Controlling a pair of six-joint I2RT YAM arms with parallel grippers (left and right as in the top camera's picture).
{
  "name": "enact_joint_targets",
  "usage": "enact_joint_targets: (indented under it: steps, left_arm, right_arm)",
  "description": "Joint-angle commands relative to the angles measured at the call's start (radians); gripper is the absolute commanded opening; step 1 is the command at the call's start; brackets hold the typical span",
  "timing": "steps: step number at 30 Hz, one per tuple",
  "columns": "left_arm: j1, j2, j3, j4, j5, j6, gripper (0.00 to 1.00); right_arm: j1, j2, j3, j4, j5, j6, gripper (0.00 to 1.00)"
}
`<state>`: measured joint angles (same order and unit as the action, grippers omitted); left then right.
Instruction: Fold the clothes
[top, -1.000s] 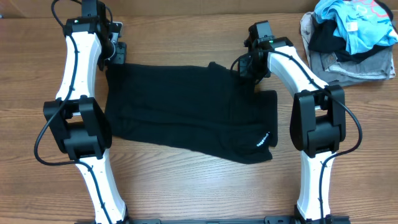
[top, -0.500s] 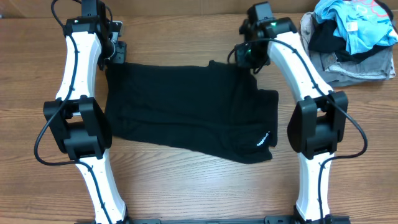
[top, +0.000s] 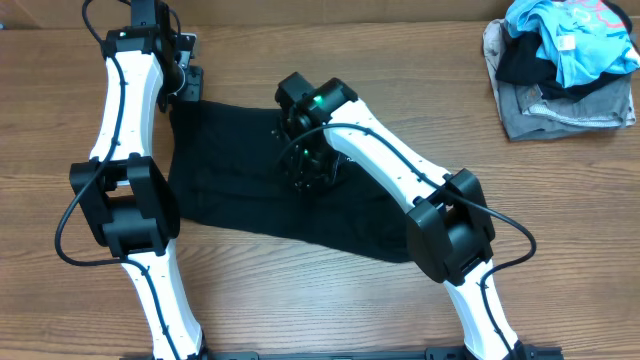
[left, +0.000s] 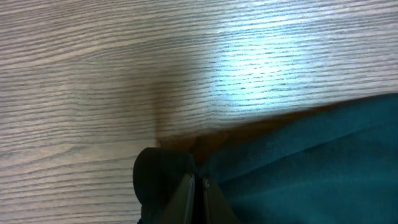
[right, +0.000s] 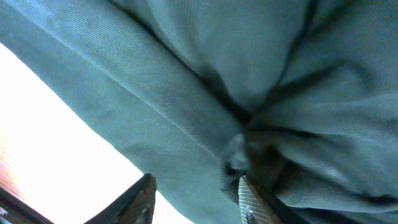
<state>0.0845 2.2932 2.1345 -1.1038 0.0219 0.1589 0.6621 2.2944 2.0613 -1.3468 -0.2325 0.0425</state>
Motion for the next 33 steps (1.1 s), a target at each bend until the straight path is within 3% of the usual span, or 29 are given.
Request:
enact_joint_targets:
  steps: [1, 13, 25, 29, 33]
  left_arm:
    - [0.002, -0.002, 0.026, 0.005, -0.006, -0.013, 0.04]
    - [0.002, -0.002, 0.026, 0.006, -0.006, -0.013, 0.04]
    - [0.002, -0.002, 0.026, 0.011, -0.003, -0.014, 0.04]
    - [0.002, -0.002, 0.026, 0.011, -0.003, -0.014, 0.04]
    - [0.002, -0.002, 0.026, 0.011, -0.004, -0.014, 0.04]
  right_arm:
    - [-0.072, -0.031, 0.009, -0.003, 0.005, 0.019, 0.48]
    - [-0.280, -0.021, 0.008, 0.061, -0.021, 0.035, 0.52]
    - [-0.251, 0.014, -0.121, 0.267, -0.086, 0.037, 0.61]
    - [-0.252, 0.015, -0.160, 0.350, -0.084, 0.037, 0.74]
    - [-0.249, 0.017, -0.211, 0.443, -0.093, 0.040, 0.72]
